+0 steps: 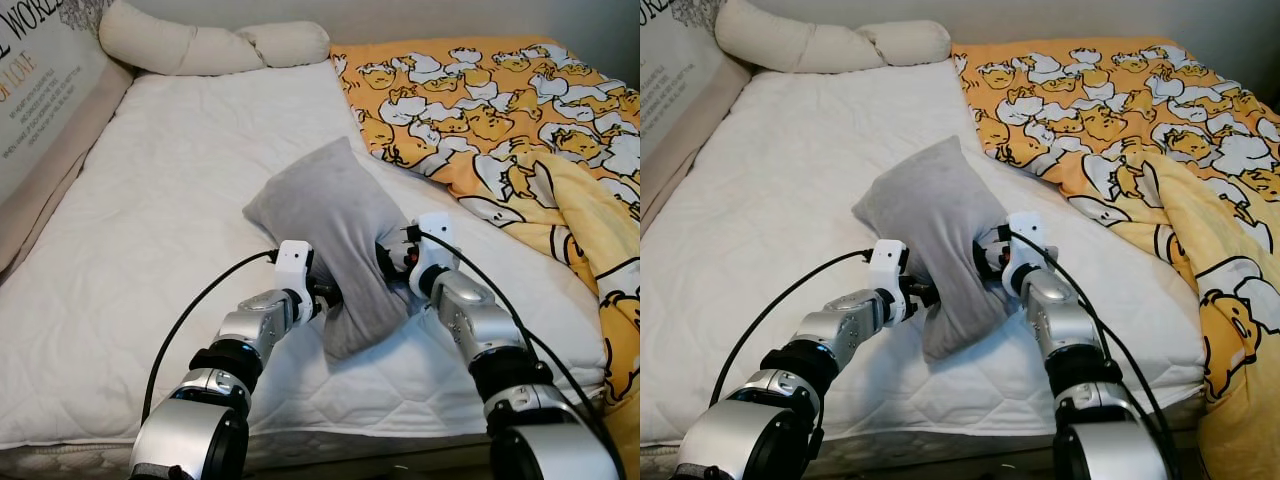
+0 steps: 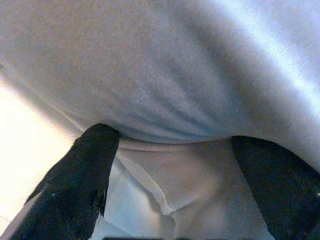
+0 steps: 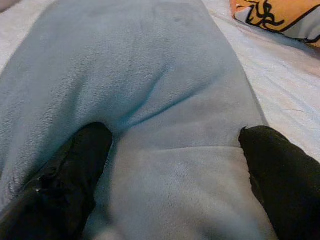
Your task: Clean up the room
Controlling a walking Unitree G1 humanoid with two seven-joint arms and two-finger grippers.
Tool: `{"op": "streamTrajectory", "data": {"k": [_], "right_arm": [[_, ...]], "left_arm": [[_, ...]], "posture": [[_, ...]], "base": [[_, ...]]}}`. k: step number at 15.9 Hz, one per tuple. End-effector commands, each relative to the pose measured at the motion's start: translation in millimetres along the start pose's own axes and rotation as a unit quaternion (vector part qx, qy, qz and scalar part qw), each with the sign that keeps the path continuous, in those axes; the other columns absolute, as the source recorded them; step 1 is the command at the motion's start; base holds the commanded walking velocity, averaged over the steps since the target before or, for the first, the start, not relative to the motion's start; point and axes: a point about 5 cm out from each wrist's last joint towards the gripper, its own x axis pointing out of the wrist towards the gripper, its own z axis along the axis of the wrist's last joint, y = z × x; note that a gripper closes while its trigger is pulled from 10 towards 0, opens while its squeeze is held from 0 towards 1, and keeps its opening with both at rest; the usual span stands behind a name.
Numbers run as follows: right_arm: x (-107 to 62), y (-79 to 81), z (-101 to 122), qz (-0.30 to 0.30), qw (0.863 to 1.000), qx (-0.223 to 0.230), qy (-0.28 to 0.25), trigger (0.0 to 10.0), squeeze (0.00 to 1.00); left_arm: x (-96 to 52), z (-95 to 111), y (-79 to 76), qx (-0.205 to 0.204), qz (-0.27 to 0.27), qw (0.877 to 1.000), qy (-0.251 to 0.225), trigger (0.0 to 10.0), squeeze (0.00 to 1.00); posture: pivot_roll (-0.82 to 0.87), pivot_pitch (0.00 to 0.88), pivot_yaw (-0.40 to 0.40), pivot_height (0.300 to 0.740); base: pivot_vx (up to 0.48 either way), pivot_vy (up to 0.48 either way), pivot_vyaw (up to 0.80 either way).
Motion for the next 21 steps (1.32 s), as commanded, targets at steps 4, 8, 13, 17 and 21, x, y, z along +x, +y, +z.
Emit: {"op": "streamTrajectory", "data": {"k": [4,8,13,17,21], "right_arm": [[3.7,49.7,-8,0.09,0.994,0.05,0.024,10.0,0.0],[2.3,61.0,3,0.115,0.99,0.077,0.029,10.0,0.0],[-4.7,86.4,18,0.181,0.978,0.086,0.057,10.0,0.0],[-20.6,89.3,28,0.204,0.972,0.103,0.06,10.0,0.0],[-47.8,72.9,35,0.205,0.971,0.104,0.06,10.0,0.0]], "left_arm": [[1.2,17,-13.7,-0.026,-0.072,0.996,-0.04,10.0,0.0],[-1.6,24,-13.3,-0.075,-0.095,0.991,-0.065,10.0,0.0],[-16.0,52,-2.4,-0.088,-0.11,0.983,-0.119,10.0,0.0],[-50.4,72,9.2,-0.058,-0.134,0.977,-0.157,10.0,0.0],[-96.5,76,0.4,-0.012,-0.168,0.973,-0.159,10.0,0.0]], "posture": [[-0.11,0.0,0.012,0.74],[-0.1,0.0,0.005,0.74],[-0.1,0.0,0.009,0.74],[-0.09,0.0,0.017,0.74],[-0.09,0.0,0.029,0.74]], "base": [[0.0,0.0,0.0],[0.0,0.0,0.0],[0.0,0.0,0.0],[0.0,0.0,0.0],[0.0,0.0,0.0]]}}
